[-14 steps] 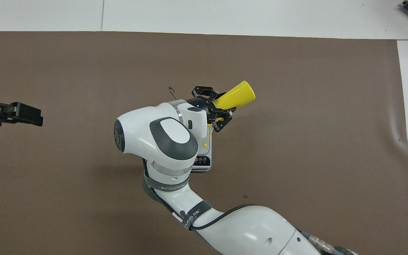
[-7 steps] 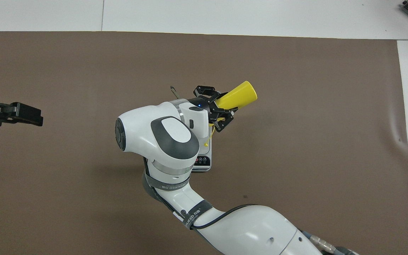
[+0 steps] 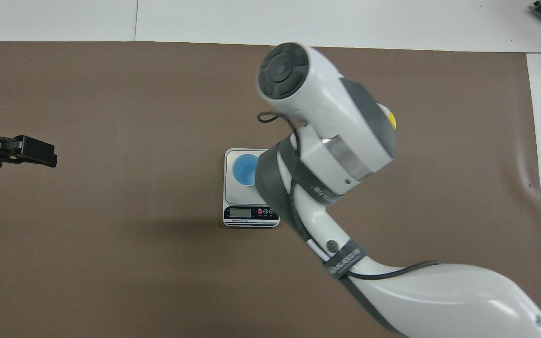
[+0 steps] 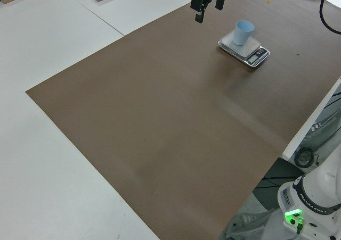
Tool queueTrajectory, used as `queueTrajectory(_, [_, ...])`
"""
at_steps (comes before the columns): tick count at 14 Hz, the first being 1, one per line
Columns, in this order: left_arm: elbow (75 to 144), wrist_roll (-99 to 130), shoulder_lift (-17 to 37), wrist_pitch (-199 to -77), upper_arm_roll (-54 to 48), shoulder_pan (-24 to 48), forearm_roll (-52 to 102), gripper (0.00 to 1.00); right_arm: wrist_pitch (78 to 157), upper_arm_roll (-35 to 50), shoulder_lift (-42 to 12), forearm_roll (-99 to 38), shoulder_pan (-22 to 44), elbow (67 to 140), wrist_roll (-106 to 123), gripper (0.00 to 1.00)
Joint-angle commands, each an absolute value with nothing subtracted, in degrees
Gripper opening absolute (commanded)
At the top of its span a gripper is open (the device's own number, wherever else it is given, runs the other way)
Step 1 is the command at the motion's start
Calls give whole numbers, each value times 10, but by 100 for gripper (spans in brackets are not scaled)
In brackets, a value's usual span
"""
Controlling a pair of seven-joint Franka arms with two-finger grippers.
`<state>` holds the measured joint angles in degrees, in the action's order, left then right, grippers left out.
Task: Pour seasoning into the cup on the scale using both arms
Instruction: 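Turn the yellow bottle upright and move it away from the scale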
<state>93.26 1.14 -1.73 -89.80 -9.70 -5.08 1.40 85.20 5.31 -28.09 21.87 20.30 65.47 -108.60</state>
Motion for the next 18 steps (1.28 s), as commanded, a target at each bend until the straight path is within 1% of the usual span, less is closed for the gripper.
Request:
queueTrajectory(1, [932,9,-22,-893,-102,-58,9,100,882,63,-244,120,130,690,-1071,0])
queueTrajectory(3, [932,8,-22,-893,-101,-58,9,100,900,63,-229,43,84,713,-1050,0])
queueTrajectory(5, [932,9,-22,-893,-101,-58,9,100,931,63,-201,-37,34,758,-1023,0])
queueTrajectory(7, [932,9,-22,-893,-101,-58,9,100,978,62,-161,-123,-21,835,-985,0])
queueTrajectory(10, [932,8,-22,-893,-102,-58,9,100,1044,62,-98,-228,-76,968,-888,0])
queueTrajectory(12, [932,8,-22,-893,-101,-59,9,100,1069,62,-68,-287,-104,1037,-819,0])
queueTrajectory(14, [932,8,-22,-893,-101,-58,9,100,1093,62,-51,-328,-119,1086,-795,0])
queueTrajectory(17, [932,8,-22,-893,-101,-58,9,100,1105,60,-41,-418,-144,1156,-697,0])
queueTrajectory(18, [932,9,-22,-893,-101,-59,9,100,1111,61,-44,-437,-151,1165,-682,0])
